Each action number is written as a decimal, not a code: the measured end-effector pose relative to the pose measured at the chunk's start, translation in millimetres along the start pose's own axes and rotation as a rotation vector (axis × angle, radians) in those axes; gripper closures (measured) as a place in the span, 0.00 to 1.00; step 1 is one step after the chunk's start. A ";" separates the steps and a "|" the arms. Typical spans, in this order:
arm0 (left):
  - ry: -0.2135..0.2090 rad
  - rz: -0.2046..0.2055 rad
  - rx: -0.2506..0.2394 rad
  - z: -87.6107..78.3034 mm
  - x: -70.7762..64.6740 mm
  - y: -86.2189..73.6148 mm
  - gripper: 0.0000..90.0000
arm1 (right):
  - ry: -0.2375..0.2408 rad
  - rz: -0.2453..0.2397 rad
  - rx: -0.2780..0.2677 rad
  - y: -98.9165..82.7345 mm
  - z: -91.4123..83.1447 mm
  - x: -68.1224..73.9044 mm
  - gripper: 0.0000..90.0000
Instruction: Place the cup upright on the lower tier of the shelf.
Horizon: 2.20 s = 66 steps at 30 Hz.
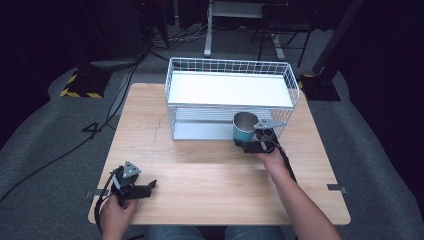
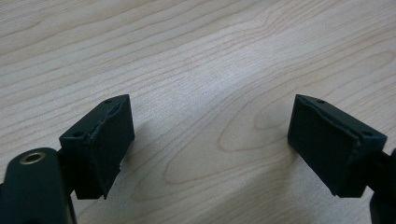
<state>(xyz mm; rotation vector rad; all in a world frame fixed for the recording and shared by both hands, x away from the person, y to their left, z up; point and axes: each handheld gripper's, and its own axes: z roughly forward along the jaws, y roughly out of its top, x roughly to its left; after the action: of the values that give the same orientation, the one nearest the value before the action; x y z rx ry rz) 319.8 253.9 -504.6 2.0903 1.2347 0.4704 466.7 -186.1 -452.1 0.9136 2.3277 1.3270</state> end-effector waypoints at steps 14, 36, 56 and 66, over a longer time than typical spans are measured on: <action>-0.004 0.000 0.000 0.6 -0.1 0.5 0.17 | -0.019 0.010 0.004 11.0 39.1 -3.7 0.27; -0.003 0.001 0.000 0.6 0.0 0.5 0.17 | -0.073 0.033 -0.005 20.9 82.0 -13.0 0.27; -0.004 0.000 0.000 0.6 -0.1 0.5 0.17 | -0.121 0.070 -0.001 18.5 92.1 -20.8 0.26; -0.004 0.001 0.001 0.6 0.0 0.5 0.17 | -0.166 0.106 -0.002 17.3 88.2 -24.1 0.04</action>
<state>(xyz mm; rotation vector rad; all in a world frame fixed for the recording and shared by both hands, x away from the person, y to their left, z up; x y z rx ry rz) 320.5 253.4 -504.7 2.0912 1.2321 0.4659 539.5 -138.0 -484.6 1.1158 2.1793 1.2411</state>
